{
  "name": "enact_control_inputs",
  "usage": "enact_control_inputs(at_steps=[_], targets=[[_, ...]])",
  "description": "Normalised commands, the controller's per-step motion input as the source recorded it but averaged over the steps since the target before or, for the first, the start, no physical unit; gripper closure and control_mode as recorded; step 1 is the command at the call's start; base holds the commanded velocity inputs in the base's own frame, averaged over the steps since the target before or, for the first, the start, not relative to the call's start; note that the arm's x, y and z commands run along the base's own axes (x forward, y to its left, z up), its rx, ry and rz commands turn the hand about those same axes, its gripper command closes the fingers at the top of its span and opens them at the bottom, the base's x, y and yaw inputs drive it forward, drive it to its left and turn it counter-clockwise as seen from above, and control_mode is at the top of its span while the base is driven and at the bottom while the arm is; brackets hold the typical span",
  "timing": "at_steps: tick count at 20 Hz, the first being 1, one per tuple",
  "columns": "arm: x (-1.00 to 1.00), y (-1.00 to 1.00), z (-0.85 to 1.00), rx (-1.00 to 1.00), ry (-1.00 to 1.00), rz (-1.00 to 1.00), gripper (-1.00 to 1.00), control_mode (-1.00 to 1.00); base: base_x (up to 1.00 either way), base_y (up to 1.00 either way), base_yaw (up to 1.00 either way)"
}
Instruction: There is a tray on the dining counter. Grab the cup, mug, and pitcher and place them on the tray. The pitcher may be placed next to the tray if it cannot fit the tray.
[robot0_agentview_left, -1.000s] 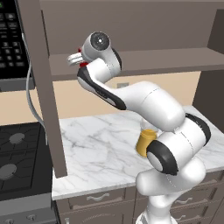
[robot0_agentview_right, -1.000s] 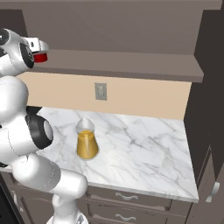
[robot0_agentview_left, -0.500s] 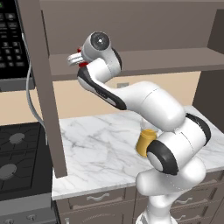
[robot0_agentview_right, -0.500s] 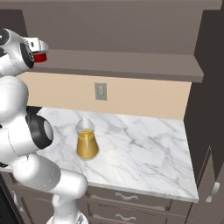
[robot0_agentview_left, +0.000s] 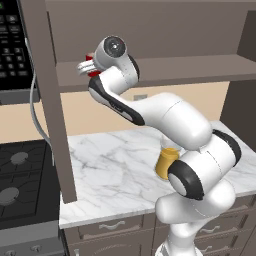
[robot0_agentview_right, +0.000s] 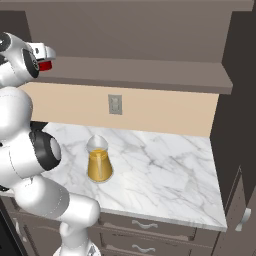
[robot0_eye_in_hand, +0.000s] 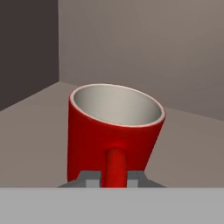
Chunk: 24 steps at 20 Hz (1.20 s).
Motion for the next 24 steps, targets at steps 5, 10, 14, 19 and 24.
enact_control_inputs(at_steps=[5,10,14,19,24], targets=[[0.00,0.00,0.00,0.00,0.00,0.00,1.00,-1.00,0.00,0.00,0.00],[0.00,0.00,0.00,0.01,0.00,0.00,1.00,-1.00,0.00,0.00,0.00],[-0.23,0.00,0.00,0.00,-0.04,0.00,1.00,-1.00,0.00,0.00,0.00],[-0.40,-0.01,0.02,0.00,-0.12,0.00,1.00,-1.00,0.00,0.00,0.00],[-0.48,-0.12,0.03,0.01,-0.12,0.00,1.00,-1.00,0.00,0.00,0.00]])
